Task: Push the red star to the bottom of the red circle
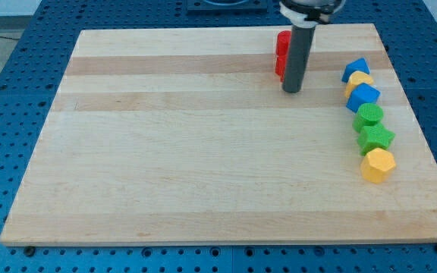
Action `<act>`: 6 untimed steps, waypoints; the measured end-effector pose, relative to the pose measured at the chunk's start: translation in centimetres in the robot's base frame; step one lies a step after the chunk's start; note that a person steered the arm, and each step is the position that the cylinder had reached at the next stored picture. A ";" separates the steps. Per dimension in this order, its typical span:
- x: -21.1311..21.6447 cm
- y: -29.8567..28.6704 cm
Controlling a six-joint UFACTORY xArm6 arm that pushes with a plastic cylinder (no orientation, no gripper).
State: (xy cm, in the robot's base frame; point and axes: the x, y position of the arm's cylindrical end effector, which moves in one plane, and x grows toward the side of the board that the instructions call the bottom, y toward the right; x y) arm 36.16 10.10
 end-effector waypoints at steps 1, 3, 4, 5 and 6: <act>-1.2 0.1; -2.4 0.6; -3.0 0.6; -3.1 0.6; -3.3 0.6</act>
